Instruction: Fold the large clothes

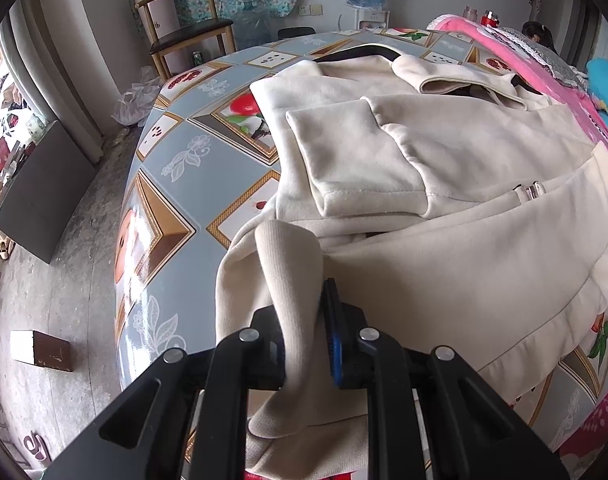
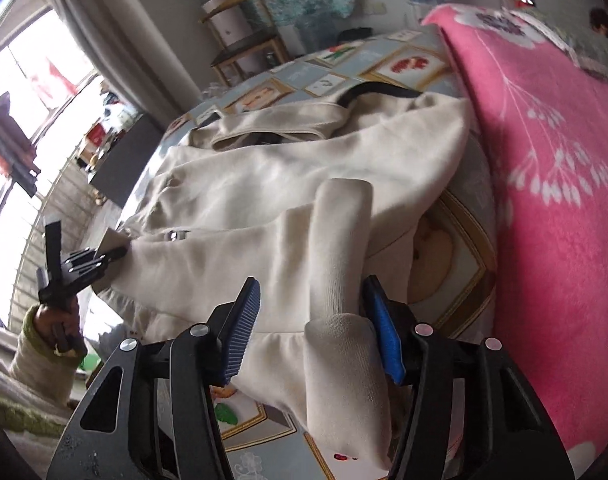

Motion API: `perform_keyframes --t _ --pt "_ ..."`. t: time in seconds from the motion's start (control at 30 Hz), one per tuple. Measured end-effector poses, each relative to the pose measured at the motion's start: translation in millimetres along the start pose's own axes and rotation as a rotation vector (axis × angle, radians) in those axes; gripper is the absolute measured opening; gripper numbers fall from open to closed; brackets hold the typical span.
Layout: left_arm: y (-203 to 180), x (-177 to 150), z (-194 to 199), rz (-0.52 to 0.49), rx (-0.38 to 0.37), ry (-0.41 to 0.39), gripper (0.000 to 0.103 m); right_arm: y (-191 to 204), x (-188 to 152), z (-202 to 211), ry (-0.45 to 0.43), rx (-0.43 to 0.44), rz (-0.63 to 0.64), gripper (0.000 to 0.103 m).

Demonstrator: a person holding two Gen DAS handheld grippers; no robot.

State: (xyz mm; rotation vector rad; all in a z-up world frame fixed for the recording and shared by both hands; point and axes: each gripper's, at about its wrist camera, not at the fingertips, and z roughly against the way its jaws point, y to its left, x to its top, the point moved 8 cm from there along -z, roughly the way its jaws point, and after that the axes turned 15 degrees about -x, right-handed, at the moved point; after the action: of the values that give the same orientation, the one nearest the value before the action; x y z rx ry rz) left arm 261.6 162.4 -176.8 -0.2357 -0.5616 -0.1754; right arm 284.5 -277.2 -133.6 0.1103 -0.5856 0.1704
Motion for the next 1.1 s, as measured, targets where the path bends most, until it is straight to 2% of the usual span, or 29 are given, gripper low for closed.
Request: perform_keyframes --t 0.1,0.47,0.63,0.8,1.1 --pt "-0.1 -0.2 -0.1 0.000 -0.001 0.000 0.015 1.4 7.0 -6.2 0.014 0.015 0.033 0.058" --pt "0.6 -0.7 -0.6 0.007 -0.005 -0.001 0.015 -24.3 52.3 -56.2 0.100 0.186 -0.136 0.055" --pt "0.3 -0.5 -0.8 0.012 0.001 0.009 0.015 -28.2 49.2 -76.9 0.159 0.188 -0.195 0.051" --pt "-0.1 0.5 -1.3 0.014 0.009 0.019 0.015 -20.6 34.9 -72.0 0.216 0.244 -0.203 0.051" --pt "0.4 0.4 -1.2 0.014 0.002 0.015 0.015 -13.0 33.6 -66.0 0.245 0.178 -0.169 0.052"
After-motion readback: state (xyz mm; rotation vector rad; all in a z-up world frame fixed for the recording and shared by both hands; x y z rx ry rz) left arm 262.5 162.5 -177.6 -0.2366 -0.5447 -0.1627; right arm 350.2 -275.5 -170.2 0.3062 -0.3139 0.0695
